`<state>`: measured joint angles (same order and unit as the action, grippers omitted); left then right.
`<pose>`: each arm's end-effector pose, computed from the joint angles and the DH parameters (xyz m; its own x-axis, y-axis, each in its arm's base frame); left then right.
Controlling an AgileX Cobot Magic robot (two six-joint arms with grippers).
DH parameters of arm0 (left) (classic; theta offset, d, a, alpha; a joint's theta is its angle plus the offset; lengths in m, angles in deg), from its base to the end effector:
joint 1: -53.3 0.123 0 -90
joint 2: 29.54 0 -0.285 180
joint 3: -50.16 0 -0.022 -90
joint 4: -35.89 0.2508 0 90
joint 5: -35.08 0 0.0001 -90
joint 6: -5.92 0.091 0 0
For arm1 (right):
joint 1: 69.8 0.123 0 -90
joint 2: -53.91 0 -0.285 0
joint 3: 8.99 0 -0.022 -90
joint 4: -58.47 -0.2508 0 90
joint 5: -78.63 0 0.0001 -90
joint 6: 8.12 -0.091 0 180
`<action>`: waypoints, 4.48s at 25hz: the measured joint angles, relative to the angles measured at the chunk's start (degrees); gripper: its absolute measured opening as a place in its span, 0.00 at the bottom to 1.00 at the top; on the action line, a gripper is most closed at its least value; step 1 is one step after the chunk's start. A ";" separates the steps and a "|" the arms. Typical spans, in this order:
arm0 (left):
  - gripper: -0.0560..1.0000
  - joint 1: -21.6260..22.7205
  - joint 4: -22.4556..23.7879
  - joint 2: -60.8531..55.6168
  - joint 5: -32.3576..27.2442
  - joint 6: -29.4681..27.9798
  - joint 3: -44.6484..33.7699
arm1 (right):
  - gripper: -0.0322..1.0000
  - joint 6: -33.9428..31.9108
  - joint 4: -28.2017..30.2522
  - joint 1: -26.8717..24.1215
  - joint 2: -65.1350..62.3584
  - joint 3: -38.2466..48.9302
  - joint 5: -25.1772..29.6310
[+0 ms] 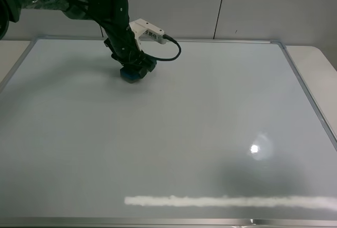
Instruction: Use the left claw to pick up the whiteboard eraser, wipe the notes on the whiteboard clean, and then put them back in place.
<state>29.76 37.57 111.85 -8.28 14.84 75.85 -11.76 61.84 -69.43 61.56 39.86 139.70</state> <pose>0.4506 -0.1943 0.1269 -0.7736 0.5291 -0.3487 0.5373 0.8394 0.0815 -0.0049 -0.0047 0.2756 -0.4605 0.0320 -0.8871 0.0553 0.9984 0.0073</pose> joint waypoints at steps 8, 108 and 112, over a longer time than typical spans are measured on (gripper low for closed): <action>0.58 1.14 2.64 -6.35 -6.51 -3.93 -4.44 | 0.99 0.00 0.00 0.00 0.00 0.00 0.00; 0.99 40.93 2.15 -97.39 -6.44 -13.96 -57.70 | 0.99 0.00 0.00 0.00 0.00 0.00 0.00; 0.99 40.93 2.10 -105.31 -13.29 -14.47 -57.70 | 0.99 0.00 0.00 0.00 0.00 0.00 0.00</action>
<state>70.69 39.67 6.54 -21.57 0.37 18.15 -11.76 61.84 -69.43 61.56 39.86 139.70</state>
